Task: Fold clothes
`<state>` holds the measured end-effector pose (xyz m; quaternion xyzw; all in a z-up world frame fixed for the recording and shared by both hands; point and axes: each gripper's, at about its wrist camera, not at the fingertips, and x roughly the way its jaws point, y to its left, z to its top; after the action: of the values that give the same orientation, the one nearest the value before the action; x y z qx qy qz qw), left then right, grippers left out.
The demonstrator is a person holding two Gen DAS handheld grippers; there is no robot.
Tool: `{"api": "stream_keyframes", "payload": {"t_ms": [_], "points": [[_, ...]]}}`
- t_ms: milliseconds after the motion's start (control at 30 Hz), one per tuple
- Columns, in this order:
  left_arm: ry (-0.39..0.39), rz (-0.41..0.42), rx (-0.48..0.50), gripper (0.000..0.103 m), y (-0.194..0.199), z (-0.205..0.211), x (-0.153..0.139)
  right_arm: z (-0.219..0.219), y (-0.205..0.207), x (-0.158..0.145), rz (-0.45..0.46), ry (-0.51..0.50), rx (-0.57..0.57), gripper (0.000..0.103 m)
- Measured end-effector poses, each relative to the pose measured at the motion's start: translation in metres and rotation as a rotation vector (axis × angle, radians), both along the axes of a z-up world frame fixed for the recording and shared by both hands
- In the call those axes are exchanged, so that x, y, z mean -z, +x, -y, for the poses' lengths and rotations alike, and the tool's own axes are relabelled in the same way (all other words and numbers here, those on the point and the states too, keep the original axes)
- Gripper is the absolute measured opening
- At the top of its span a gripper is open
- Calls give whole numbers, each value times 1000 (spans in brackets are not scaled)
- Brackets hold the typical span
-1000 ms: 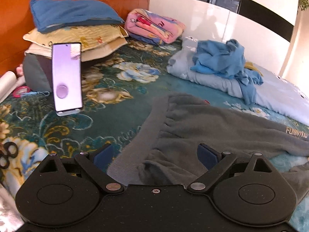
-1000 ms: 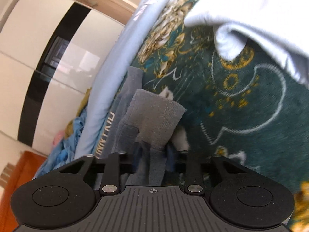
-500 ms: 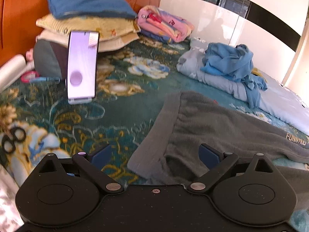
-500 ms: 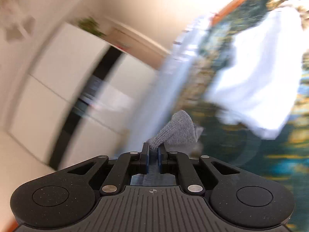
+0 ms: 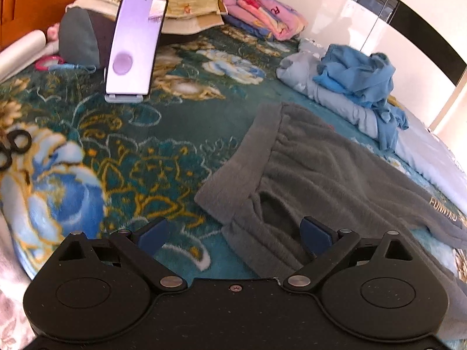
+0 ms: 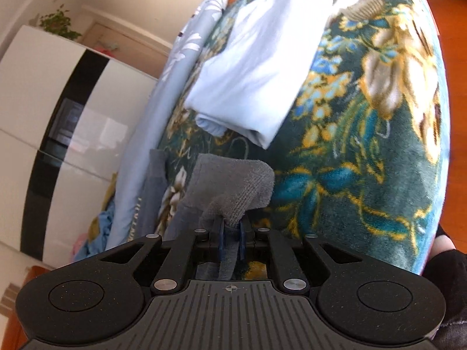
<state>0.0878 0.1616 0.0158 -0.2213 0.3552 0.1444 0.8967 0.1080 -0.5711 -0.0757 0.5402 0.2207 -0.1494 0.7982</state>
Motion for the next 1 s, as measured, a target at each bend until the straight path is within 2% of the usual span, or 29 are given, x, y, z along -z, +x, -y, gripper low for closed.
{"api": "stream_keyframes", "payload": {"t_ms": [67,133,233,300,367,433,500,633,833,1000], "points": [[-22,-1,-5,95,1,-1,6,1,-10,1,1,3,-8,9],[-87,15,-27,92,4,-5,12,1,-12,1,12,-8,-22,10],[-185,41,-51,82,9,-9,21,3,-17,-1,27,-5,-38,10],[-209,38,-62,63,15,-8,25,5,-15,-2,17,-7,-46,10],[-200,34,-62,51,24,-6,27,6,-13,-2,4,-13,-55,11],[-201,28,-84,45,30,-6,30,6,-11,-3,-6,-21,-62,11],[-222,34,-119,15,31,-9,32,6,-8,-4,-18,-31,-68,11],[-228,67,-145,9,24,-13,21,3,-7,-10,-38,-76,-72,11],[-126,120,-69,7,0,-20,-24,-8,-9,-39,-60,-234,-137,9],[-195,35,-104,8,-5,-26,9,-5,-11,-28,-115,-204,-120,9]]}}
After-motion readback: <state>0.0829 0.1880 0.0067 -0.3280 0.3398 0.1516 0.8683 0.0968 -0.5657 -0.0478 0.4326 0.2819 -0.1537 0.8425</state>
